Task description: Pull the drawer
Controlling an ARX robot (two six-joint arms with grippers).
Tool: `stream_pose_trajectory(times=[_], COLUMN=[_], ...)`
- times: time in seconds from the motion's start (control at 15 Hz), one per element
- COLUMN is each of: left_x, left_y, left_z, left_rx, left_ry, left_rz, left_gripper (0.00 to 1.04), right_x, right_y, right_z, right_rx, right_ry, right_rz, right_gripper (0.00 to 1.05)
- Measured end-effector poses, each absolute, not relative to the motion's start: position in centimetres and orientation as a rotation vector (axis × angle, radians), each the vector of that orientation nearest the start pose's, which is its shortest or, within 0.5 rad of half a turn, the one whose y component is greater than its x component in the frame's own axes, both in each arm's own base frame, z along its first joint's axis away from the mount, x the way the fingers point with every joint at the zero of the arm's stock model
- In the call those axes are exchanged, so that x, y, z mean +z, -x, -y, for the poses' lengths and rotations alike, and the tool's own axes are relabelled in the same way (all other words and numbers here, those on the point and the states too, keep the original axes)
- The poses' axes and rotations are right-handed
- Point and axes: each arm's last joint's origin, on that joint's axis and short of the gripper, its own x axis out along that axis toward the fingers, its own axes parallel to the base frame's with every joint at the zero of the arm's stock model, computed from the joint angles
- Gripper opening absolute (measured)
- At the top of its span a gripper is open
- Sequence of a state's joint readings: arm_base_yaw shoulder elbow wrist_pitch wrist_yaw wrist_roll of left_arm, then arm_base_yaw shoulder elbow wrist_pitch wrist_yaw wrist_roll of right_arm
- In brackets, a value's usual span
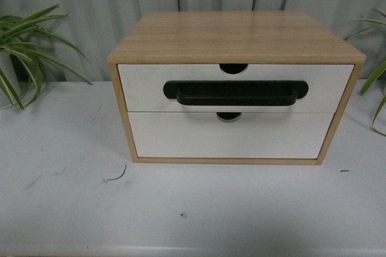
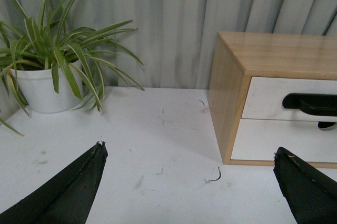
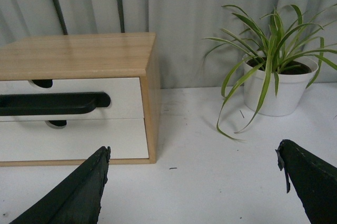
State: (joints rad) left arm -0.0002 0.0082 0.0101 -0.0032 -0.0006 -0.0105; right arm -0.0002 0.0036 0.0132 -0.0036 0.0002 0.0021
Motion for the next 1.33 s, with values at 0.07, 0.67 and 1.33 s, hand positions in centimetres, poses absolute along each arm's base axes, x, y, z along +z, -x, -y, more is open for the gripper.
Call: stream_pose_trajectory(times=[0.07, 0.67, 1.33], left_x=[16.60, 16.60, 16.60], left_y=[-9.76, -9.76, -9.76], left_z=[0.00, 0.00, 0.00], left_rx=[0.000, 0.000, 0.000], left_ry=[0.010, 0.010, 0.010], left_rz=[-0.001, -0.001, -0.001], left_gripper=[0.98, 0.98, 0.98], right_x=[16.74, 16.72, 16.72], right_y=[-9.71, -9.71, -9.71], right_z=[0.00, 0.00, 0.00], right_rx=[0.000, 0.000, 0.000], right_ry=[-0.002, -0.002, -0.002], right_rz=[0.006, 0.006, 0.006], right_gripper=[0.98, 0.98, 0.98])
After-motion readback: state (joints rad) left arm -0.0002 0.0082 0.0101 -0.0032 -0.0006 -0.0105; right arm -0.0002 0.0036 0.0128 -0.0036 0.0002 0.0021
